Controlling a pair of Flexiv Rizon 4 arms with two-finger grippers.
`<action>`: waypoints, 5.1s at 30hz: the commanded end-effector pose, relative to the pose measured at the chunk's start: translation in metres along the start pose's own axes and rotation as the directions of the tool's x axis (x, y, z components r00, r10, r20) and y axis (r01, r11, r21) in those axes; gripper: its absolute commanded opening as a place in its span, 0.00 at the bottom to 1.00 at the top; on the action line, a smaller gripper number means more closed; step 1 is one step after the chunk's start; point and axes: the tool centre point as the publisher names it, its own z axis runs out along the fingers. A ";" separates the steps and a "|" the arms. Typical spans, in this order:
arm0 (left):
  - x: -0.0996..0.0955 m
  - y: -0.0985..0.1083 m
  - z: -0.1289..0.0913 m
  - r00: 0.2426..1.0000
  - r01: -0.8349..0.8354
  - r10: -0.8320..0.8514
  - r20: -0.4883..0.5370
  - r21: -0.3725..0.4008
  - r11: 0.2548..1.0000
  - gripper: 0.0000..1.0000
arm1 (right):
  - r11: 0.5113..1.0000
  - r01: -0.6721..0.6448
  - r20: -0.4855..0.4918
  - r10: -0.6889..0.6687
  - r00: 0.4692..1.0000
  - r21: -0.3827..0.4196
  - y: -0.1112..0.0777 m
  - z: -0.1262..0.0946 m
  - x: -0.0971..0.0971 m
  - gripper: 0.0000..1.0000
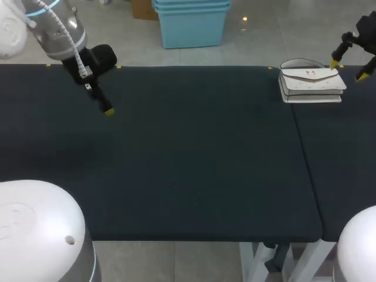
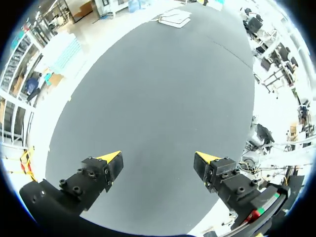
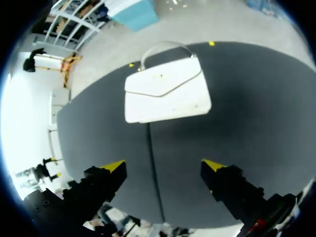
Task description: Pick up the bag, open it, inspect its contents, close it, and place it on the opposite side
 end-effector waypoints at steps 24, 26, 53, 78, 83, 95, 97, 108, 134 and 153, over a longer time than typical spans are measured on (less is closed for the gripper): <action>0.020 -0.045 0.058 0.706 -0.535 0.700 -0.107 0.567 0.626 1.00 | 0.991 -0.131 -0.158 0.127 0.979 -0.013 0.048 0.036 -0.043 1.00; 0.023 -0.048 0.060 0.703 -0.537 0.703 -0.106 0.568 0.624 1.00 | 0.990 -0.139 -0.161 0.135 0.978 -0.016 0.050 0.038 -0.046 1.00; 0.033 -0.069 0.068 0.740 -0.511 0.658 -0.142 0.517 0.687 1.00 | 0.979 -0.198 -0.223 0.182 0.958 -0.053 0.094 0.058 -0.075 1.00; 0.033 -0.069 0.068 0.740 -0.511 0.658 -0.142 0.517 0.687 1.00 | 0.991 -0.132 -0.304 0.121 0.945 -0.014 0.127 0.090 -0.071 0.53; 0.033 -0.069 0.068 0.740 -0.511 0.658 -0.142 0.517 0.687 1.00 | 0.992 -0.125 -0.312 0.120 0.942 0.003 0.127 0.096 -0.069 0.49; 0.033 -0.069 0.068 0.740 -0.511 0.658 -0.142 0.517 0.687 1.00 | 0.996 -0.082 -0.343 0.083 0.936 0.019 0.119 0.106 -0.050 0.00; 0.033 -0.069 0.068 0.740 -0.511 0.658 -0.142 0.517 0.687 1.00 | 0.997 -0.075 -0.351 0.077 0.933 0.020 0.114 0.108 -0.047 0.00; 0.033 -0.069 0.068 0.740 -0.511 0.658 -0.142 0.517 0.687 1.00 | 1.000 -0.007 -0.426 0.007 0.905 0.002 0.083 0.117 -0.004 0.00; 0.033 -0.069 0.068 0.740 -0.511 0.658 -0.142 0.517 0.687 1.00 | 0.999 -0.033 -0.455 0.021 0.890 -0.019 0.024 0.134 0.057 0.00; 0.033 -0.069 0.068 0.740 -0.511 0.658 -0.142 0.517 0.687 1.00 | 0.981 -0.045 -0.459 -0.047 0.887 -0.187 -0.062 0.146 0.125 0.00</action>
